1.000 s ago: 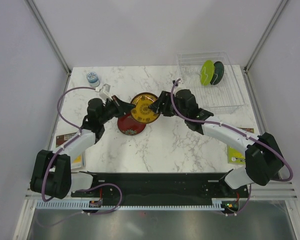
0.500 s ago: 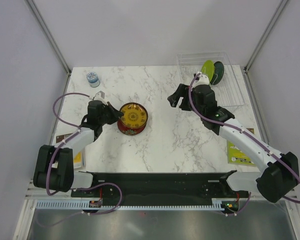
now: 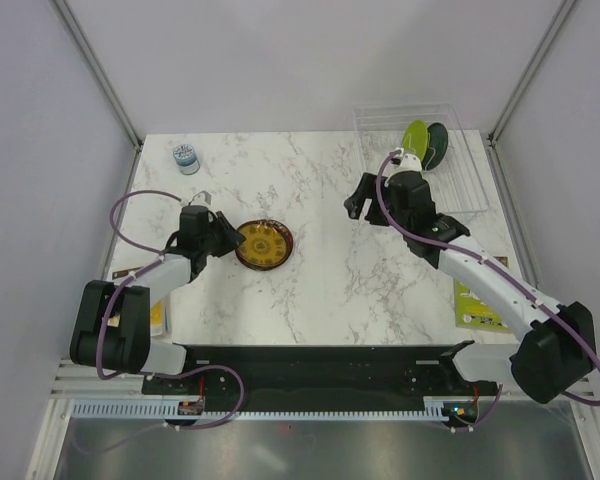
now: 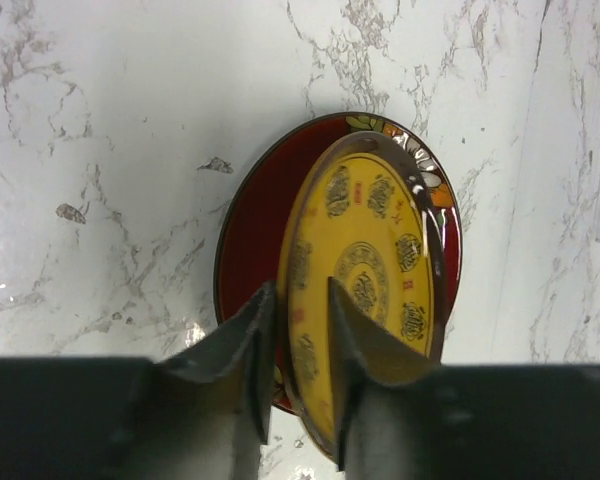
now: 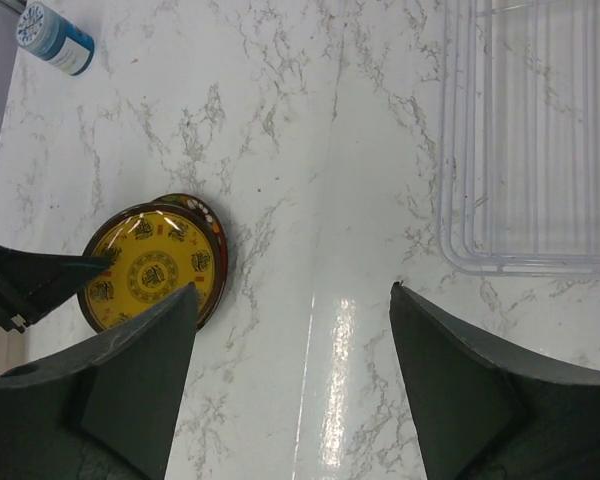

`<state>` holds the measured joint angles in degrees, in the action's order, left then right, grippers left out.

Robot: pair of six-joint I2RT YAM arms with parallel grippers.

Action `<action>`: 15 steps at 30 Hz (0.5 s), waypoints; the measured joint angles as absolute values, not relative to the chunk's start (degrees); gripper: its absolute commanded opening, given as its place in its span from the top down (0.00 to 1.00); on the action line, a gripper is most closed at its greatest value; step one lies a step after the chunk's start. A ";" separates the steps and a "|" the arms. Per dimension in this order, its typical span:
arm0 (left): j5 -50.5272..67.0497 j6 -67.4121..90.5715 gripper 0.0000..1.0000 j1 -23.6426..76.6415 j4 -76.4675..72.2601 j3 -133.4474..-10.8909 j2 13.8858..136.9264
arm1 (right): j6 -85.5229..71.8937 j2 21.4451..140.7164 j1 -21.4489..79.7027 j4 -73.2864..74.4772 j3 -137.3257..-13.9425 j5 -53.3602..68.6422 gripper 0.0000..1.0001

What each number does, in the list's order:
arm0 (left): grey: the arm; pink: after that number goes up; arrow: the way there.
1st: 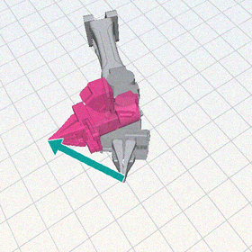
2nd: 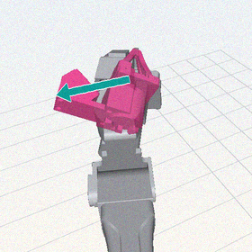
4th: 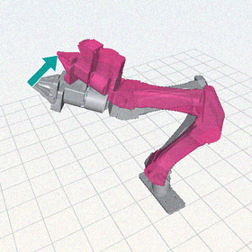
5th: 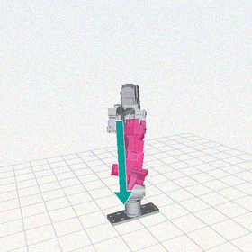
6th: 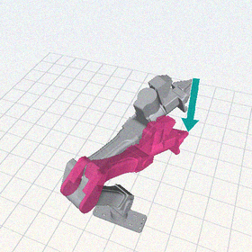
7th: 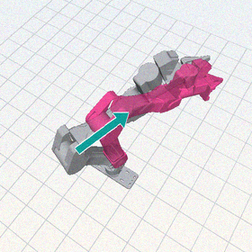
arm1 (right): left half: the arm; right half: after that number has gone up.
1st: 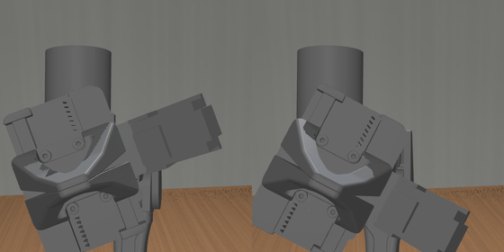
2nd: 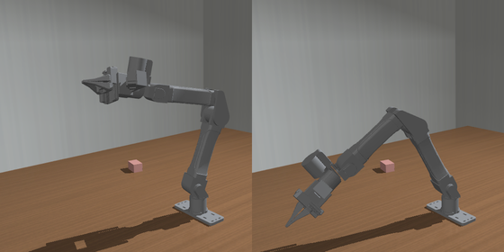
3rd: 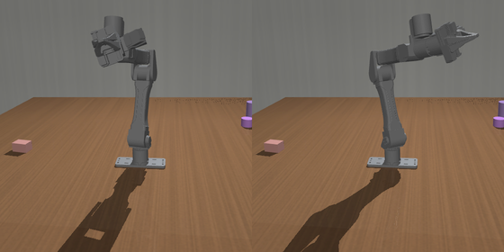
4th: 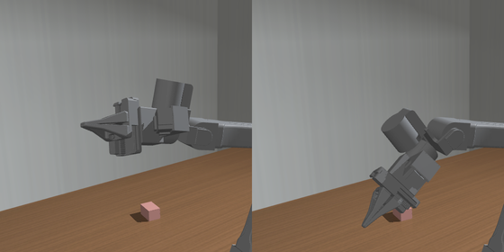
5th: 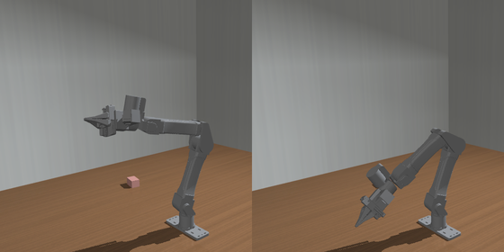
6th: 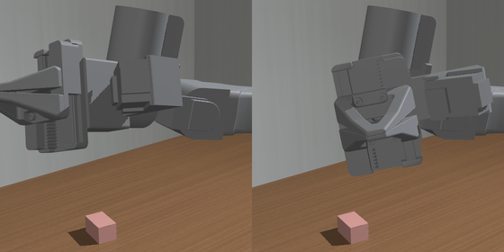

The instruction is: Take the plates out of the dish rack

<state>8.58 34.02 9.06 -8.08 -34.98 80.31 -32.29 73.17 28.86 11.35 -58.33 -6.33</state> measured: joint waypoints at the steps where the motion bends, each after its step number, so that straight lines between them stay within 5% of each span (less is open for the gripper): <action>1: 8.58 33.78 0.43 9.06 -8.05 -34.98 80.31 | -32.03 73.34 28.69 11.62 -58.43 -6.46 0.14; 4: 8.54 33.28 0.32 9.06 -7.55 -34.96 80.31 | -30.61 74.67 27.64 13.45 -60.31 -7.97 0.13; 5: 8.49 33.28 0.19 9.06 -7.31 -34.98 80.31 | -30.06 75.24 27.14 14.39 -61.47 -8.73 0.13; 15: 0.99 32.56 0.16 9.06 0.86 -35.62 78.15 | -22.20 84.97 21.17 19.53 -78.50 -23.55 0.07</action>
<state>0.99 32.56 9.06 0.86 -35.62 78.15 -22.20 84.97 21.17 19.53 -78.50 -23.55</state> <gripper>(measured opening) 0.842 0.918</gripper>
